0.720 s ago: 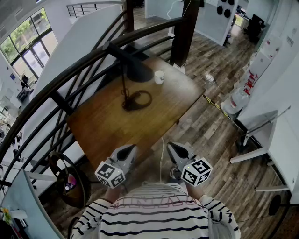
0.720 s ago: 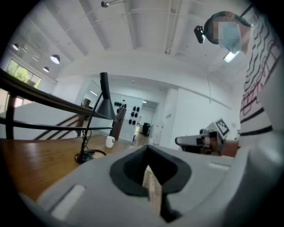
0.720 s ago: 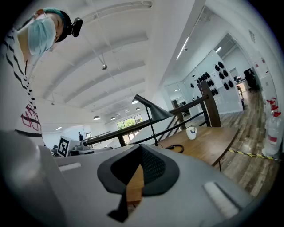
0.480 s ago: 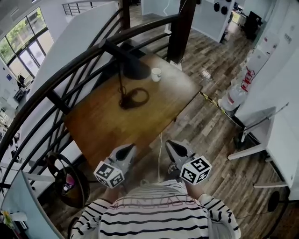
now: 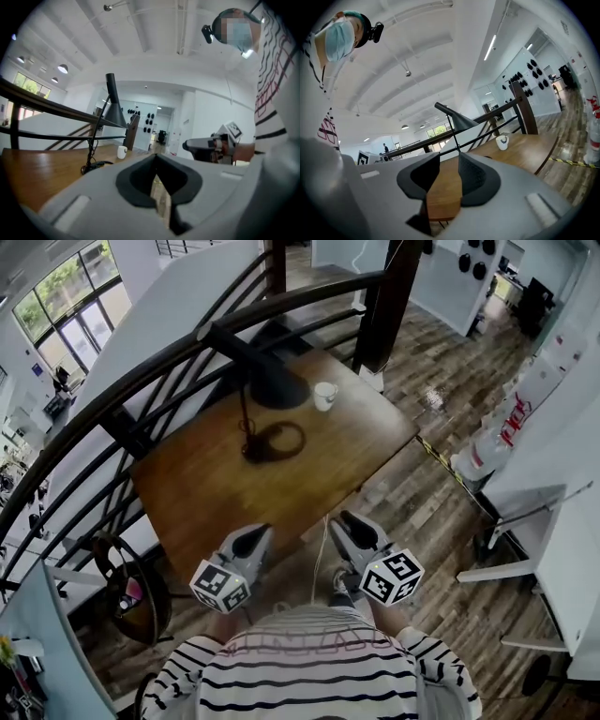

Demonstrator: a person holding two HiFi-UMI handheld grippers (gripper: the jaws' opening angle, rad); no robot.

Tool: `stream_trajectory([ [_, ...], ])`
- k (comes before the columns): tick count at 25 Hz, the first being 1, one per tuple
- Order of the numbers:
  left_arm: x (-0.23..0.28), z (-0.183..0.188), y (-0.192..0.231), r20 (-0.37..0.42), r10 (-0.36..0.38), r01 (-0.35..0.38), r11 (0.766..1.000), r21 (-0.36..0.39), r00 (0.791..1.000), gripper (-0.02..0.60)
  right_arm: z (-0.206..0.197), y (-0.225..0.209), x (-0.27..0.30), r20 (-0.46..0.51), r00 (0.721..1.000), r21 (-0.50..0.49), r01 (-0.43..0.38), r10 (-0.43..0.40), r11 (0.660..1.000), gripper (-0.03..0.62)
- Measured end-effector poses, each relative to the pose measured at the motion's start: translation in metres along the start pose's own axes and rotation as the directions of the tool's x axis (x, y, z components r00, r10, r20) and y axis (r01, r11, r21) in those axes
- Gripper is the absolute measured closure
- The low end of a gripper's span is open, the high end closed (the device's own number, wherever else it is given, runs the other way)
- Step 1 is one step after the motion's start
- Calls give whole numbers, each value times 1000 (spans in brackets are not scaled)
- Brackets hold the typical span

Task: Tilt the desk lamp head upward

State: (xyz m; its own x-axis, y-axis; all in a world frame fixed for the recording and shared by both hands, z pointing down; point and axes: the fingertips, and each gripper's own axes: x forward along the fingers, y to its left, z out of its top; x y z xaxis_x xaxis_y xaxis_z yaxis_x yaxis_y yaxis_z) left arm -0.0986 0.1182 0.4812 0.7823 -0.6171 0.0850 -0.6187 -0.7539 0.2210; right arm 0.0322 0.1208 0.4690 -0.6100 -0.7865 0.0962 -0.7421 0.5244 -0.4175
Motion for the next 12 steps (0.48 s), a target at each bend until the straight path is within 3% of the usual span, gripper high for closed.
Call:
stream_trajectory([
  [3,30,5,3,18,43,-43,999,-7,999,571,9,-23,5,-19,999,0,-45,45,999,468],
  [6,62,5,1,22,78,-78,997,0,997,518,22,-52,6,-27,997,5,-73,73,997,434],
  [8,85,6,0,25,108,-108,994,1,994,485,35,-73,6,-30,995,5,-94,94,996,372],
  [12,127,9,0,38,176,-176,984,-1,984,414,54,-115,4,-48,991,3,-126,126,992,361],
])
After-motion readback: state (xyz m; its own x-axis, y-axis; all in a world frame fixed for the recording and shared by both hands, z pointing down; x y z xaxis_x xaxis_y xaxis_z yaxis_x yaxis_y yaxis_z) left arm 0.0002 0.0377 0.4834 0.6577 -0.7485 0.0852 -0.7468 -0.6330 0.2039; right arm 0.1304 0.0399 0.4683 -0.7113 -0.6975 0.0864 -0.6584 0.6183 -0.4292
